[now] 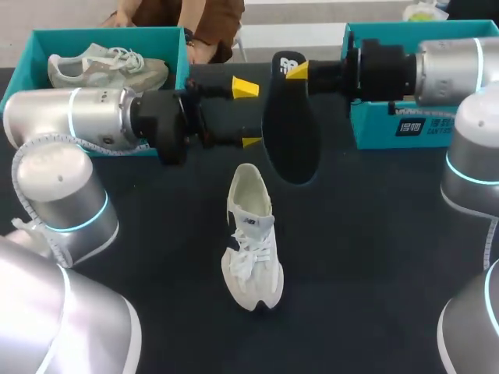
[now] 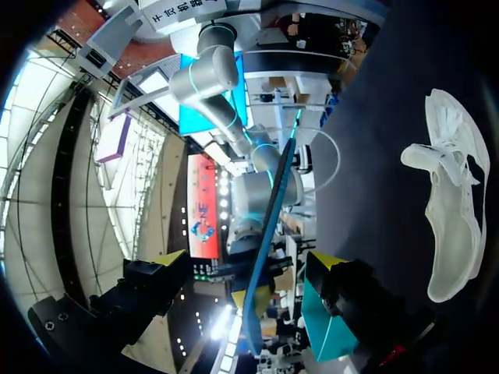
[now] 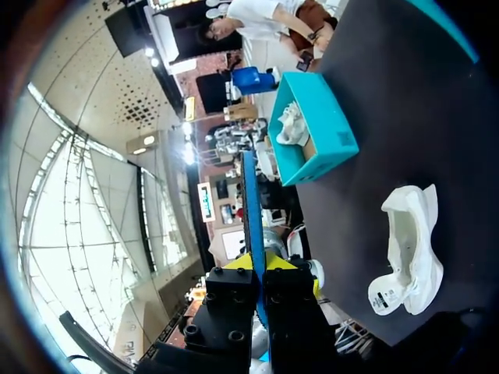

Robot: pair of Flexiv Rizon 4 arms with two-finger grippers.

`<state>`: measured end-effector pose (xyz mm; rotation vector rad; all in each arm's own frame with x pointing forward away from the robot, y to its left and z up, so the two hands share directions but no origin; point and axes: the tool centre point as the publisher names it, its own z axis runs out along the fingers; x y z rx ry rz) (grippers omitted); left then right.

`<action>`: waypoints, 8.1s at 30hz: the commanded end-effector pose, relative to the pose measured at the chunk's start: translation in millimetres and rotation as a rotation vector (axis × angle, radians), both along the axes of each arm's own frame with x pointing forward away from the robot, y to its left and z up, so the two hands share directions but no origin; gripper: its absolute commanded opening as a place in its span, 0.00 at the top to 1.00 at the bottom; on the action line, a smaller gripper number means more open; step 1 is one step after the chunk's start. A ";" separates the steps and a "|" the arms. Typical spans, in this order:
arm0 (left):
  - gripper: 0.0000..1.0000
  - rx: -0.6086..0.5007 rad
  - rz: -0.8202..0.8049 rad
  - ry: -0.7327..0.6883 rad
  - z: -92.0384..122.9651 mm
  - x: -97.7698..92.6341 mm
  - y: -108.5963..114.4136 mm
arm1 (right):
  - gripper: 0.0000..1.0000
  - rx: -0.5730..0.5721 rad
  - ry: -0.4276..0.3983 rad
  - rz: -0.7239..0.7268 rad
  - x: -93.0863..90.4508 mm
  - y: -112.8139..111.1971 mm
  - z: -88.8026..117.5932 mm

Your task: Take the shoe out of the shoebox, open the shoe tongue, remove and reinsert the insole, then place the shoe into the shoebox

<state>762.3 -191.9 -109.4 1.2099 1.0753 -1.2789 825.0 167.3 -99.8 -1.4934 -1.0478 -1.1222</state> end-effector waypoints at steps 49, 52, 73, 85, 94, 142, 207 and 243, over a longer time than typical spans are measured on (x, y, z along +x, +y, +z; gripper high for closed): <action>1.00 0.052 0.026 0.063 -3.4 6.5 20.3 | 0.00 -0.046 -0.228 0.071 -64.8 -22.6 -0.2; 1.00 0.054 0.024 0.062 -2.1 4.8 25.9 | 0.00 -0.057 -0.257 0.086 -72.2 -35.5 2.0; 1.00 0.048 0.054 0.030 1.7 -2.8 42.3 | 0.00 -0.050 -0.293 0.119 -83.2 -76.8 8.7; 1.00 0.192 0.040 0.261 6.6 -8.9 42.2 | 0.00 -0.050 -0.293 0.119 -83.2 -76.8 8.7; 1.00 0.308 -0.005 0.975 22.0 -33.4 46.1 | 0.00 -0.050 -0.293 0.119 -83.2 -76.8 8.7; 1.00 -0.085 -0.023 2.771 4.4 -22.8 41.3 | 0.00 -0.050 -0.293 0.119 -83.2 -76.8 8.7; 1.00 0.138 -0.275 3.165 -44.3 -6.2 5.6 | 0.00 -0.915 -0.070 0.158 -88.7 -20.4 29.9; 1.00 0.138 -0.275 3.165 -44.3 -6.2 5.6 | 0.00 -1.343 -0.175 0.165 -75.5 12.9 18.7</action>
